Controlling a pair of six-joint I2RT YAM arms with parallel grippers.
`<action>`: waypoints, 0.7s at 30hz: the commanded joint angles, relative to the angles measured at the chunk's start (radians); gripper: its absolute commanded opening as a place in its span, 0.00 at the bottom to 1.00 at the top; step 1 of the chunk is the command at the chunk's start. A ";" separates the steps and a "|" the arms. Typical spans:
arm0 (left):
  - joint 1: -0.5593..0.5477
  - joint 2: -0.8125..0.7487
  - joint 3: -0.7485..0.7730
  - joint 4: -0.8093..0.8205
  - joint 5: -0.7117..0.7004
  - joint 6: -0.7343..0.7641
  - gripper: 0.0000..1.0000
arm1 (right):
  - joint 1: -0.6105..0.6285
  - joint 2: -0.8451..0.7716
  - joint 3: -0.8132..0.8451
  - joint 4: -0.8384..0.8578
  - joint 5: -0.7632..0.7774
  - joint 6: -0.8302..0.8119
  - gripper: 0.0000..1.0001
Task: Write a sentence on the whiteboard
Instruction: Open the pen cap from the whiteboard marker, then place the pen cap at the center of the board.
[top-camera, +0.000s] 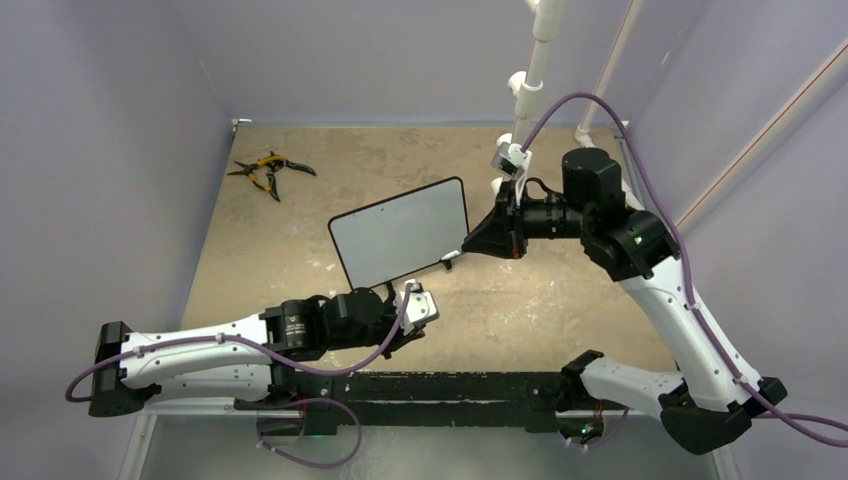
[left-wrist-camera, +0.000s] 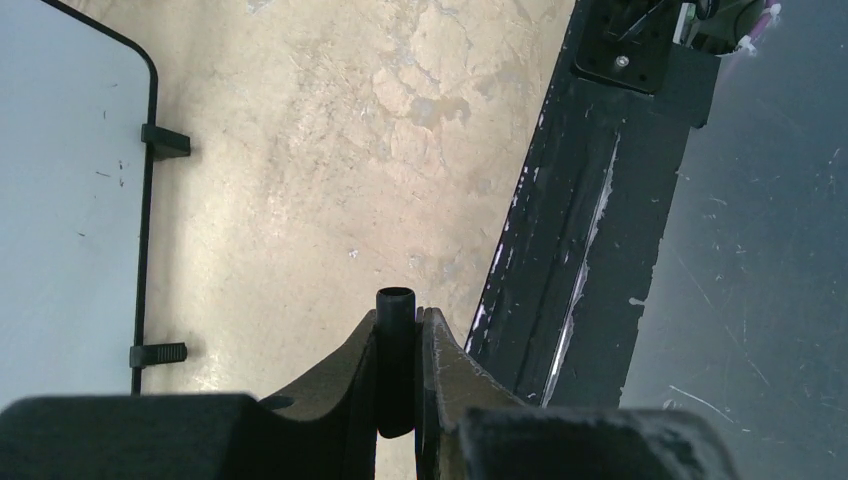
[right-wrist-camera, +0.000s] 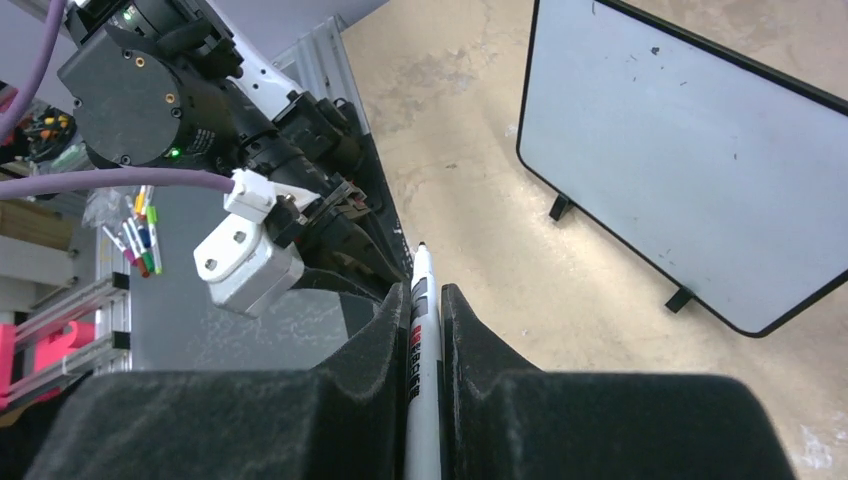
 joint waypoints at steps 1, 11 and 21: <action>-0.004 -0.008 0.003 0.009 0.012 0.024 0.00 | 0.002 -0.015 0.034 -0.010 0.058 -0.017 0.00; -0.003 0.032 -0.013 0.090 -0.149 -0.164 0.00 | 0.002 -0.065 -0.075 0.101 0.194 0.039 0.00; 0.047 0.202 -0.111 0.218 -0.278 -0.436 0.00 | 0.002 -0.255 -0.364 0.435 0.417 0.111 0.00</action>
